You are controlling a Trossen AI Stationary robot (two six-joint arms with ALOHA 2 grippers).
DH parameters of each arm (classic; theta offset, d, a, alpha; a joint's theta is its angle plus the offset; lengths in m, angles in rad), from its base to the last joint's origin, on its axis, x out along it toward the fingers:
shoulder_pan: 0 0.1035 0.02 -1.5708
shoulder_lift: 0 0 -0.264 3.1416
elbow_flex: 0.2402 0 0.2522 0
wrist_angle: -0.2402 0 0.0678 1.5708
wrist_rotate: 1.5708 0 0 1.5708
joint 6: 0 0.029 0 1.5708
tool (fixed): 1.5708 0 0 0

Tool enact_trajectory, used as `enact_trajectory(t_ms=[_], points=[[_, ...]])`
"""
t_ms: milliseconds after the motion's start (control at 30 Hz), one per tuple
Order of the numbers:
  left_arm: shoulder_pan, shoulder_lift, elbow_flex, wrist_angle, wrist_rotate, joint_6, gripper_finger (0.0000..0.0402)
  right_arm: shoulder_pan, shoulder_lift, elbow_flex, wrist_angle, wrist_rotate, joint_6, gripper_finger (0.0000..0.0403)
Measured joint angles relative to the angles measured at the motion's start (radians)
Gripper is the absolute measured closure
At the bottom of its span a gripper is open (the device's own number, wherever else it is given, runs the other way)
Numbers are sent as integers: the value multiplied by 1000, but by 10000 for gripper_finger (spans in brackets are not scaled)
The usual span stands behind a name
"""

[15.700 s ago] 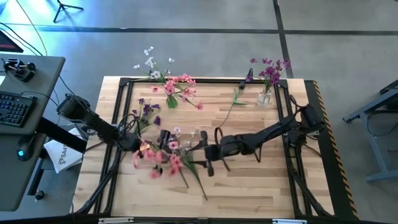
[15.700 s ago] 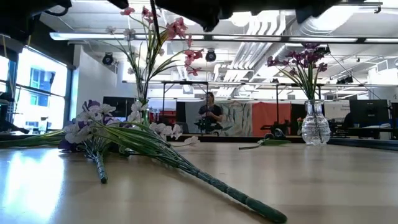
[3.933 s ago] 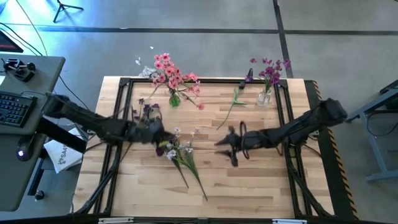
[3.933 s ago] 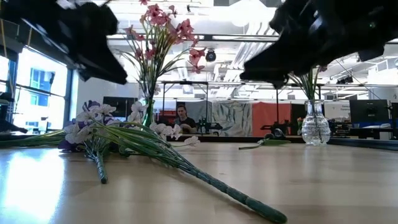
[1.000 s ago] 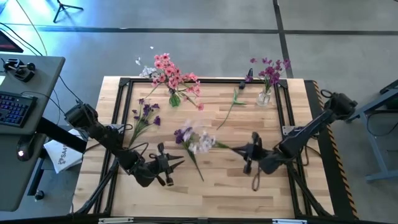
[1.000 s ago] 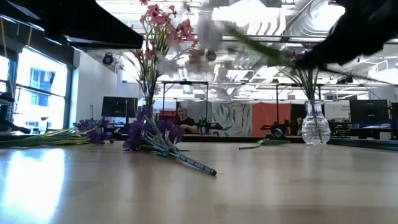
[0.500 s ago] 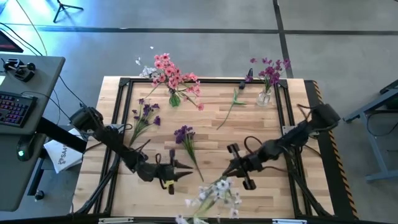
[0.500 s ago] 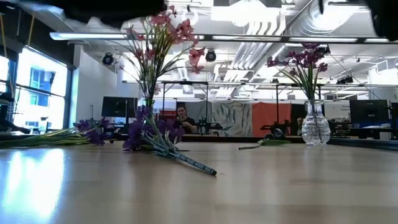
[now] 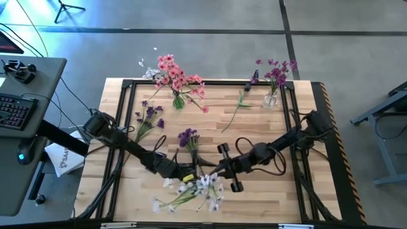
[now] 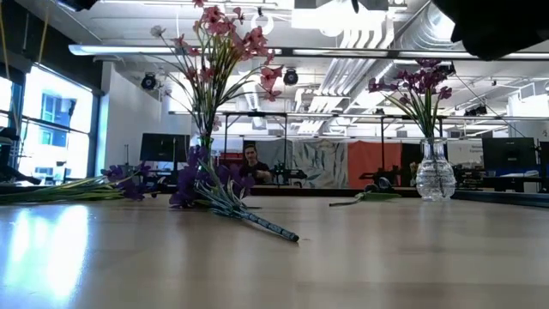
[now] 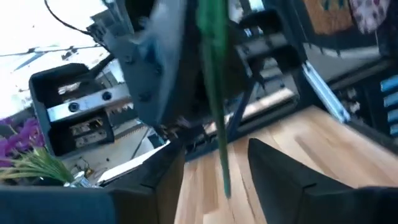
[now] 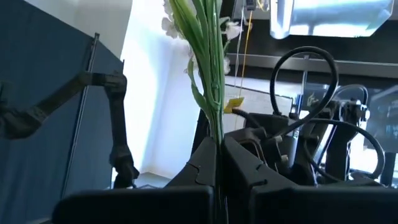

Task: Sort flowers into vase by color
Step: Put the white flowers into the green vase

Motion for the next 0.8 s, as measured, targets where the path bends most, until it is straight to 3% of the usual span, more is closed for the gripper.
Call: enact_trajectory(t_ms=[100, 233, 600, 667, 800], points=[[1, 0, 17, 0, 16, -6, 224, 1, 6, 8, -10, -8, -6, 402], [0, 2, 43, -5, 35, -8, 244, 2, 6, 8, -20, -16, -7, 402], [-16, 2, 49, -28, 70, -52, 390, 7, 6, 9, -100, -7, 16, 384], [-31, 0, 50, -57, 25, -65, 391, 8, 4, 9, -123, 2, 28, 379], [-88, -46, 51, -230, -233, -128, 396, 7, -26, 7, -198, 64, 59, 352]])
